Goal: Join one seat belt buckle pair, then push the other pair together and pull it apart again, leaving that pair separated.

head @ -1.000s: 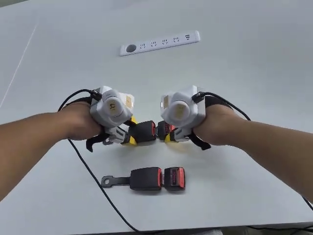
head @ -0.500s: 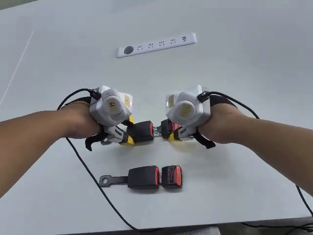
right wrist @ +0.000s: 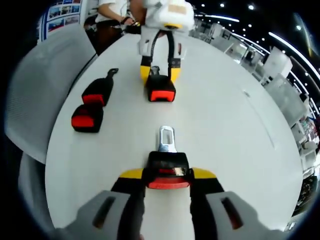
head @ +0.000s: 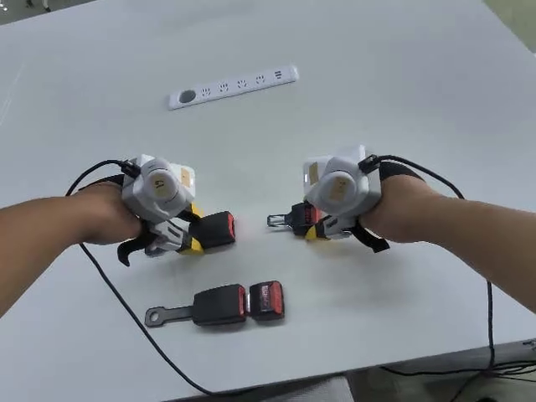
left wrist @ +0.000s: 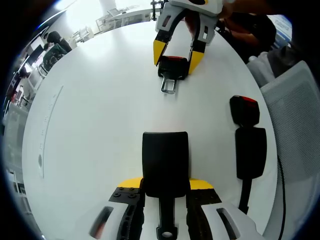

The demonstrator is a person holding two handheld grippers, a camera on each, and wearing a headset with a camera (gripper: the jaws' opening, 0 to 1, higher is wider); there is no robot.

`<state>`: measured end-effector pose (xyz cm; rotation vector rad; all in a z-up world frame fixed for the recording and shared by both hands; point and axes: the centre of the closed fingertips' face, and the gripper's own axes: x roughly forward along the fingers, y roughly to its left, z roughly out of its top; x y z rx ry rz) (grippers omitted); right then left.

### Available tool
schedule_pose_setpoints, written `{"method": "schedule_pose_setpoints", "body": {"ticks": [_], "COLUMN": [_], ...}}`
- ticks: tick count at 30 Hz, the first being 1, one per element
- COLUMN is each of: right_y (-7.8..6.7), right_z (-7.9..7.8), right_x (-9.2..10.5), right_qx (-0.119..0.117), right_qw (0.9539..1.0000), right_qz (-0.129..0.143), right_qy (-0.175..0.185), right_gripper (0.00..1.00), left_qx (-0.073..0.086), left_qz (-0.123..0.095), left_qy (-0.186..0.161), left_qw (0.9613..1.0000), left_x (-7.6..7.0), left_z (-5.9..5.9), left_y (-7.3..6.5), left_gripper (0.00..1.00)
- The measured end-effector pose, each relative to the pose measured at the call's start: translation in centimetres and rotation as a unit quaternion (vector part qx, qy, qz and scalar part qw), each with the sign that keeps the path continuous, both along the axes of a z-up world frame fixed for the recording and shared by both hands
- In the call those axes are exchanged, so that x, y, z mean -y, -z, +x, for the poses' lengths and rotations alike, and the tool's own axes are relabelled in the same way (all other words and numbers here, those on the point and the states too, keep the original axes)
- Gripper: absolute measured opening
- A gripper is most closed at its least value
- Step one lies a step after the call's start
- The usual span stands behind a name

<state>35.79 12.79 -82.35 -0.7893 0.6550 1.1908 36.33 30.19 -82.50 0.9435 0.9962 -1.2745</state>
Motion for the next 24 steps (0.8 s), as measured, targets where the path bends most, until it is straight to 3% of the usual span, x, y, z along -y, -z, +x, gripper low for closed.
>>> {"method": "schedule_pose_setpoints", "body": {"ticks": [8, 13, 17, 20, 24], "right_y": [0.0, -0.2, -0.4, -0.6, -1.0], "right_z": [-0.7, -0.9, -1.3, -1.4, -1.5], "right_x": [4.2, 5.2, 5.9, 6.4, 7.1], "right_qx": [-0.008, -0.008, -0.01, 0.001, 0.021], "right_qw": [0.9996, 0.9996, 0.9993, 0.9987, 0.9976], "right_qz": [-0.015, -0.022, -0.031, -0.043, -0.037], "right_qy": [0.021, 0.018, 0.018, 0.027, 0.054], "right_gripper": [0.34, 0.34, 0.34, 0.35, 0.44], "left_qx": [0.003, 0.012, 0.022, 0.026, 0.029], "left_qz": [-0.009, -0.014, -0.012, -0.012, -0.011], "left_qy": [-0.029, -0.041, -0.03, -0.029, -0.028], "left_qw": [0.9995, 0.999, 0.9992, 0.9992, 0.9991], "left_x": [-0.1, -0.2, -0.2, -0.3, -0.6], "left_z": [0.0, -0.1, -0.2, -0.1, -0.3], "left_y": [-0.2, -0.3, -0.4, -0.5, -0.5], "left_gripper": [0.32, 0.32, 0.32, 0.32, 0.37]}}
